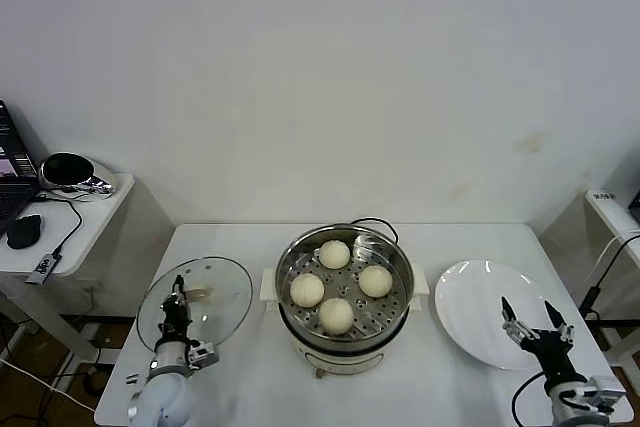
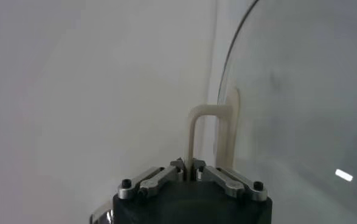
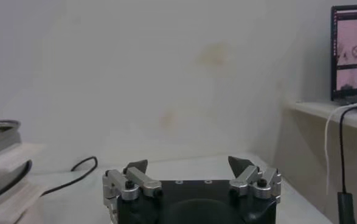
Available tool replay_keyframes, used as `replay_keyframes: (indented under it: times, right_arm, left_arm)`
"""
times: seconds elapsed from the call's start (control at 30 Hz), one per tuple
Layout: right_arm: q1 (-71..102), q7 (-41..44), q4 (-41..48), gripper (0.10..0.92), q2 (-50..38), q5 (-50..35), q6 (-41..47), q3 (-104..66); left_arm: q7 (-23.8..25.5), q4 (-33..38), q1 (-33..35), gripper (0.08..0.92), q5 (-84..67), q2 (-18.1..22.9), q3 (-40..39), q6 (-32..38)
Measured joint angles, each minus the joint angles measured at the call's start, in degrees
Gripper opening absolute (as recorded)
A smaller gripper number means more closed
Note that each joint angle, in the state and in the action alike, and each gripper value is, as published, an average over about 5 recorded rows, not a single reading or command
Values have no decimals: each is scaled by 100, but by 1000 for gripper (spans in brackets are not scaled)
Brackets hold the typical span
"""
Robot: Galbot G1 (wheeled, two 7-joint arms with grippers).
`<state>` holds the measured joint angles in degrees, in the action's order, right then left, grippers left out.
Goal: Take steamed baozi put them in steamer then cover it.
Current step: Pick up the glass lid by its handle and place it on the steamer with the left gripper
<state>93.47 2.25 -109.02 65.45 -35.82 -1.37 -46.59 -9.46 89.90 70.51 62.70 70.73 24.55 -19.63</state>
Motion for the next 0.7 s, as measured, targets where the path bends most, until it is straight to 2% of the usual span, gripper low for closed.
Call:
replay_keyframes:
  times: [0.33,0.7]
  right_arm:
    - [-120,-47,-6,823,30,24,251,103]
    - [-210,-93,114,823,100,193,386,217]
  left_arm:
    - [449,1182,193,140,130,-290,164,-1015]
    - [1517,2106,-208,140,912,-118,62,-1907]
